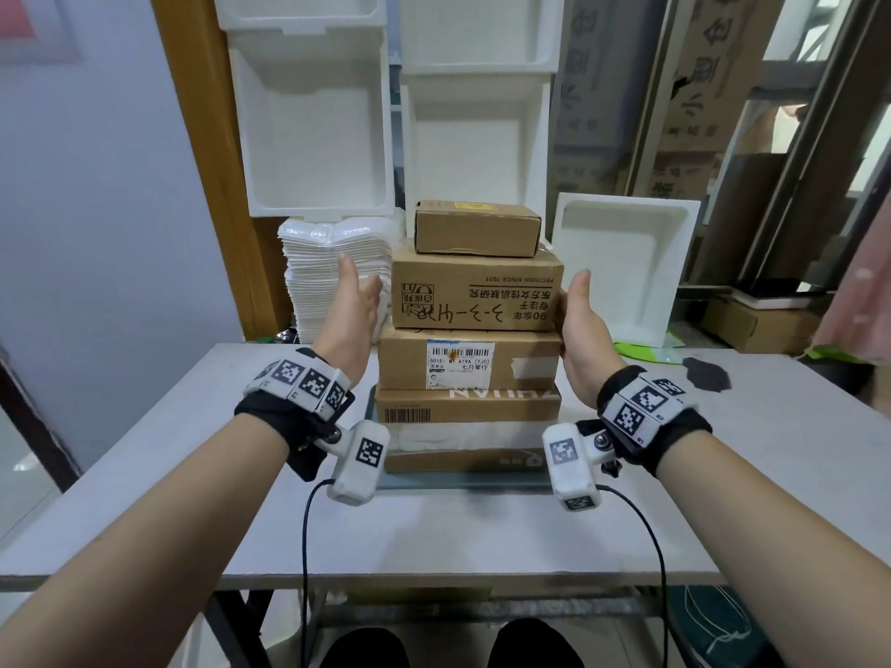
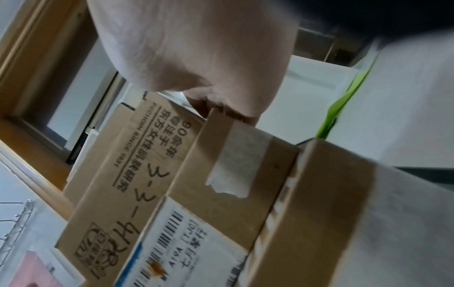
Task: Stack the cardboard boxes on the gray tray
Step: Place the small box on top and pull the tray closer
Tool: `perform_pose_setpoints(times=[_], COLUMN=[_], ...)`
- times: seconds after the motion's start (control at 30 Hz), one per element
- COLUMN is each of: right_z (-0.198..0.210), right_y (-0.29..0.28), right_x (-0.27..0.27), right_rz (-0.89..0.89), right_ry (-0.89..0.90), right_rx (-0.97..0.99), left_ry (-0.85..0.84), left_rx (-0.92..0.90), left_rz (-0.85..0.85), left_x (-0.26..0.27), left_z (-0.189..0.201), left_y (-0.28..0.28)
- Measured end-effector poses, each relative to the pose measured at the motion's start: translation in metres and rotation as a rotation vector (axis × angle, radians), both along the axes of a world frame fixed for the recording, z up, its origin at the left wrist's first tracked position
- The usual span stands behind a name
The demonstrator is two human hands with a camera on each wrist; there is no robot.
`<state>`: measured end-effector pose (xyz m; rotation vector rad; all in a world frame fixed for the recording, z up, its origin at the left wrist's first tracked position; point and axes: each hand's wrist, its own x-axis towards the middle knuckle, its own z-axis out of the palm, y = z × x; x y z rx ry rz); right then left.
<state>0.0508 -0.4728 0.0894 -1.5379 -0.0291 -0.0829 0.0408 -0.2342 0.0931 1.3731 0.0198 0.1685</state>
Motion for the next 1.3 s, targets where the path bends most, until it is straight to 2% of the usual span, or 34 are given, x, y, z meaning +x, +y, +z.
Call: perform_pose_setpoints(times=[0.1, 0.3, 0.57, 0.7, 0.93, 1.17, 1.3], right_z=[0.007, 0.006, 0.003, 0.019, 0.052, 0.058, 0.059], right_y=[0.006, 0.011, 0.007, -0.002, 0.009, 0.015, 0.016], right_x=[-0.002, -0.005, -0.003, 0.0, -0.001, 0.004, 0.007], right_rz=[-0.004, -0.044, -0.03, -0.041, -0.006, 0.011, 0.02], right_ry=[0.022, 0.042, 0.024, -0.044, -0.127, -0.186, -0.146], right_rx=[-0.041, -0.033, -0.094, -0.143, -0.241, -0.279, -0.316], left_ry=[-0.01, -0.005, -0.022, -0.029, -0.06, -0.04, -0.044], left_rx=[0.047, 0.165, 0.175, 0.185, 0.25, 0.291, 0.361], left_rz=[-0.078, -0.083, -0.072, 0.005, -0.025, -0.062, -0.072], left_x=[-0.001, -0.007, -0.008, -0.004, -0.002, -0.003, -0.011], left_z=[0.005, 0.009, 0.009, 0.026, 0.053, 0.062, 0.067], left_y=[-0.006, -0.012, -0.006, 0.003, -0.007, -0.02, -0.023])
